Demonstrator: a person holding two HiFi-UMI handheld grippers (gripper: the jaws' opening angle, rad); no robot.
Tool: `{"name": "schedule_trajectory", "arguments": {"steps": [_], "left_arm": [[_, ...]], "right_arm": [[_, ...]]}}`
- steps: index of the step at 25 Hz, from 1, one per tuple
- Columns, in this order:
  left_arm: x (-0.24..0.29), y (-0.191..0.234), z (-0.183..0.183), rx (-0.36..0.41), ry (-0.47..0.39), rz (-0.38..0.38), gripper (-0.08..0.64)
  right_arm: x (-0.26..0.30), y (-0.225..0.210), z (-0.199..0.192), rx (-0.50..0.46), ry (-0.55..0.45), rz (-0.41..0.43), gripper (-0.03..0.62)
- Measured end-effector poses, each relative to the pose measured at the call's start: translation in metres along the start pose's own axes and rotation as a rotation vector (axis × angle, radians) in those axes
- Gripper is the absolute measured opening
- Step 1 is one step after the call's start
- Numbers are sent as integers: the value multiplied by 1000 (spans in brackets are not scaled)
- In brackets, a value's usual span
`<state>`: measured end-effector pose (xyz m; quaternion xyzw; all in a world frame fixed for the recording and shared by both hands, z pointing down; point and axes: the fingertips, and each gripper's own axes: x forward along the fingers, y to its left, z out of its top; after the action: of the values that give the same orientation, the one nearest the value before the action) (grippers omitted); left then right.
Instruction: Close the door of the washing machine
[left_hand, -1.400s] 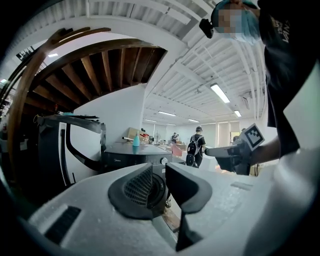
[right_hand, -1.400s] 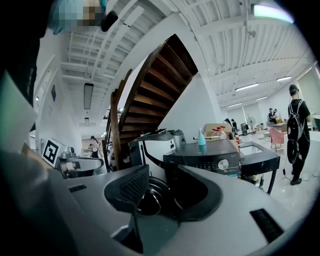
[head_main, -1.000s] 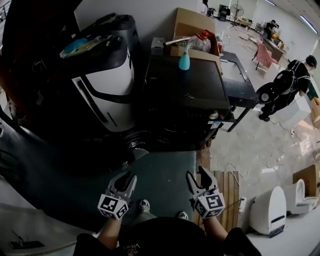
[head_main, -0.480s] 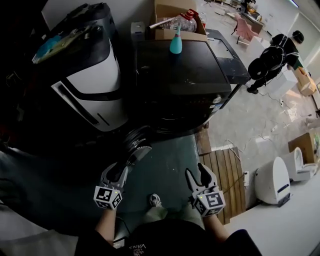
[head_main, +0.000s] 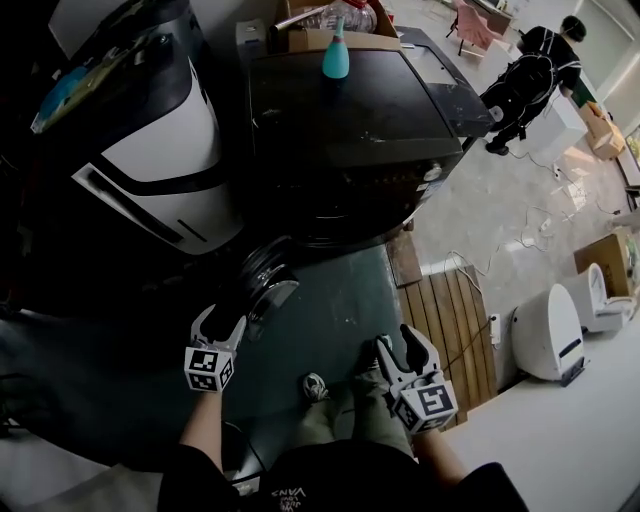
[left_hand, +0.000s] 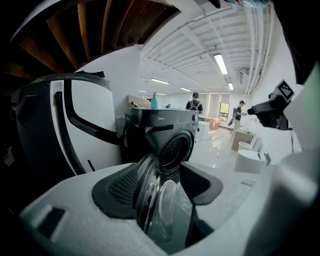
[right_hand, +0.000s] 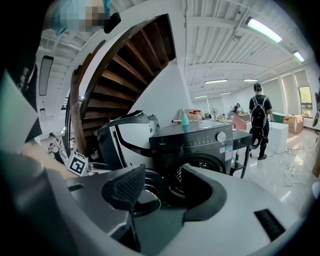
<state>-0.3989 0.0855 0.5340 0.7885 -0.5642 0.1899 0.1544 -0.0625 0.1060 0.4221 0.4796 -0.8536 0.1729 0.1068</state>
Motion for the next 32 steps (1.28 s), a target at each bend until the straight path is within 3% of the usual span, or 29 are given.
{"name": "schedule_trajectory", "arguments": {"steps": [7,11,21,32], "left_arm": [[29,35,-23,-1,78,80,321],[40,51,-40,-7,150,87,354],[48,59,-77,-38,319,25,382],[42,38,-89,-67,368,-44,390]], "right_arm": [[8,-13,-21,6,60,36,212],[14,-23,-33,0,90,57,212],[24,-18,-62,32,137,110,212],[19,-19,-73,45,152,105,212]]}}
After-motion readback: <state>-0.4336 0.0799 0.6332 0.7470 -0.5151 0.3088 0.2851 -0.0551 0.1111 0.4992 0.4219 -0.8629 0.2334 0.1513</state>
